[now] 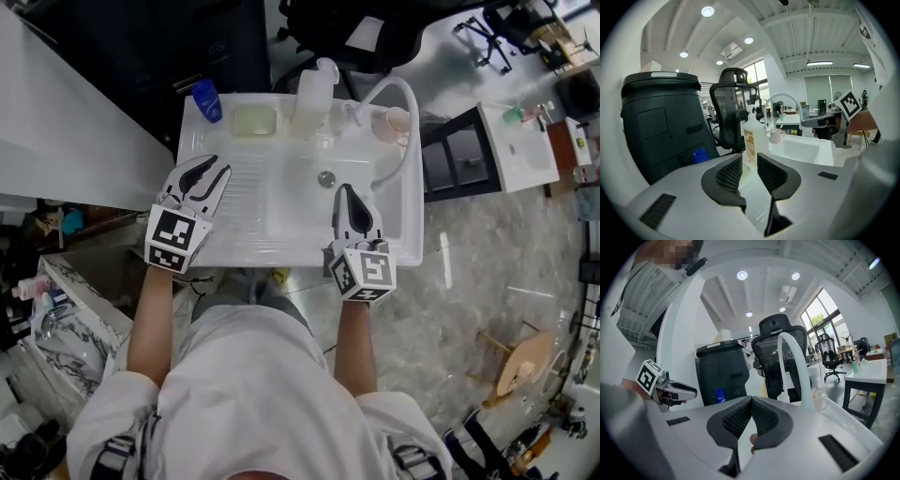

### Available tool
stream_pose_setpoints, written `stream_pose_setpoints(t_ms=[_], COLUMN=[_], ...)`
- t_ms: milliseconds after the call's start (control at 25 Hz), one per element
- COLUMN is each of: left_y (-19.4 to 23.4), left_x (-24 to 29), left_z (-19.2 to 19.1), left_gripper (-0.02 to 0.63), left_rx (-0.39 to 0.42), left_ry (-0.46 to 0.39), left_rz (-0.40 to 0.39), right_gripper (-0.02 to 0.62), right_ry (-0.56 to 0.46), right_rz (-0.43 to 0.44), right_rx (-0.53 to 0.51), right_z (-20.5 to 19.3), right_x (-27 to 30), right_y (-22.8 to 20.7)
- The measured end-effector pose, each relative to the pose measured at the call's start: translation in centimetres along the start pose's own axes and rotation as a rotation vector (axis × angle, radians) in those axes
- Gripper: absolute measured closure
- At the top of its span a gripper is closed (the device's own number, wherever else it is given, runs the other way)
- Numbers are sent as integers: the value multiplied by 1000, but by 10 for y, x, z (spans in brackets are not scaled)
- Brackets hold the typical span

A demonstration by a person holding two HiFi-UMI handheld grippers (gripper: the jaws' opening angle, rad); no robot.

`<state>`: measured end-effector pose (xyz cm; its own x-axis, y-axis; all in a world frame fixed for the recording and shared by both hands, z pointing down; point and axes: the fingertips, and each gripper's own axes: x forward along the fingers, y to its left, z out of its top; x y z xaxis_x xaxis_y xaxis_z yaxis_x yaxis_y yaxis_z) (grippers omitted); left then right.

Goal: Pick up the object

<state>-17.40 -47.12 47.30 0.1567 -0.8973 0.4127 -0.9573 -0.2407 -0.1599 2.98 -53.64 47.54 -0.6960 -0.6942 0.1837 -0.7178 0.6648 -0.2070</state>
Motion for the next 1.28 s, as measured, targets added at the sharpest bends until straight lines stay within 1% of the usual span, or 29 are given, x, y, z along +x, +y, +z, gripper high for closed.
stream_pose_setpoints(t_ms=[120,280,440,520,640,720,920,1040,1200,1280], left_y=[8,16,23,22,22,23,24,24,28,28], left_x=[18,44,73,87,109,124,154,174,197,206], left_z=[-9,-22,-36,-45,-60,-71,-94,-111,-134,-143], left_gripper=[510,509,509,505,504,502,502,502,502,502], left_rx=[53,150,228,305,447,508,579,607,681,700], left_ry=[26,84,138,174,240,281,349,387,454,477], left_rz=[-44,-96,-158,-185,-223,-251,-286,-310,-338,-356], right_gripper=[589,589,589,589,589,589,589,589,589,589], right_ry=[1,7,9,9,14,20,37,54,75,86], right_rz=[-14,-34,-33,-34,-33,-32,-41,-41,-26,-24], right_rx=[-6,8,24,39,44,49,82,73,63,58], right_z=[-3,-7,-12,-15,-19,-22,-28,-35,-44,-48], right_x=[15,30,46,52,59,63,68,74,81,84], right_y=[3,4,3,1,-1,-3,-10,-14,-15,-16])
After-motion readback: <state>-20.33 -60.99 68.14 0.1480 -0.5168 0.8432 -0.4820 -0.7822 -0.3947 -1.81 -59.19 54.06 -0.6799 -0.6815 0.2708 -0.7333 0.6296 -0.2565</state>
